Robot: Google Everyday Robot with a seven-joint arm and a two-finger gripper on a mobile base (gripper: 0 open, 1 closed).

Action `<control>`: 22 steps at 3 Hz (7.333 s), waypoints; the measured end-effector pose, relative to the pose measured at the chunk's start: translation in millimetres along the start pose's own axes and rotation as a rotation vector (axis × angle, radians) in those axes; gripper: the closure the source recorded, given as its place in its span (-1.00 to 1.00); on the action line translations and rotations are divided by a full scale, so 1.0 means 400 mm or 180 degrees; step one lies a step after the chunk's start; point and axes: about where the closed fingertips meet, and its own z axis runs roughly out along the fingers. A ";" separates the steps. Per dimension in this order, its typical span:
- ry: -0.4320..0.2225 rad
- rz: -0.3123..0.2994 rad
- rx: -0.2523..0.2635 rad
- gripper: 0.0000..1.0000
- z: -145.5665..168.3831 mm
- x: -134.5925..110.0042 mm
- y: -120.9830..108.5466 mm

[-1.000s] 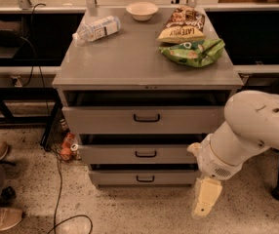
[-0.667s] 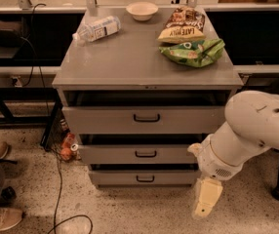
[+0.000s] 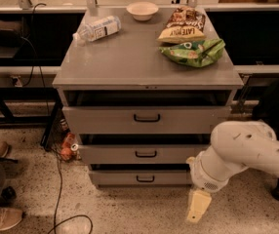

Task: Open bottom drawer

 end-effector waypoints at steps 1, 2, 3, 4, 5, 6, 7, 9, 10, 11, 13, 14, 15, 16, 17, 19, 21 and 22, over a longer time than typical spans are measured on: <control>-0.0024 -0.0008 -0.0052 -1.00 0.220 0.051 -0.053; -0.0277 0.0019 -0.0216 -1.00 0.377 0.076 -0.094; -0.0324 0.0065 -0.0455 -1.00 0.468 0.090 -0.047; -0.0318 0.0071 -0.0454 -1.00 0.466 0.089 -0.044; -0.0393 0.0145 -0.0447 -1.00 0.501 0.130 -0.059; -0.0470 0.0018 -0.0288 -1.00 0.602 0.219 -0.129; -0.0527 -0.0180 -0.0182 -1.00 0.680 0.272 -0.180; -0.0509 -0.0382 -0.0087 -1.00 0.779 0.320 -0.216; -0.0447 -0.0572 -0.0061 -1.00 0.833 0.323 -0.224; -0.0464 -0.0898 -0.0012 -1.00 0.912 0.317 -0.252; -0.0774 -0.1376 0.0353 -1.00 0.969 0.277 -0.327; -0.0774 -0.1376 0.0352 -1.00 0.969 0.277 -0.327; -0.0643 -0.1438 0.0560 -1.00 0.976 0.284 -0.359; -0.0446 -0.1515 0.0870 -1.00 0.975 0.303 -0.421; -0.0384 -0.1503 0.1108 -1.00 0.976 0.321 -0.478; -0.0349 -0.1366 0.1434 -1.00 1.021 0.337 -0.583; -0.0277 -0.1170 0.1480 -0.62 1.076 0.333 -0.649; -0.0247 -0.1103 0.1302 -0.12 1.113 0.334 -0.647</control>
Offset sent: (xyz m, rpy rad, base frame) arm 0.0427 0.0147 -0.2562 0.2302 0.1484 0.0313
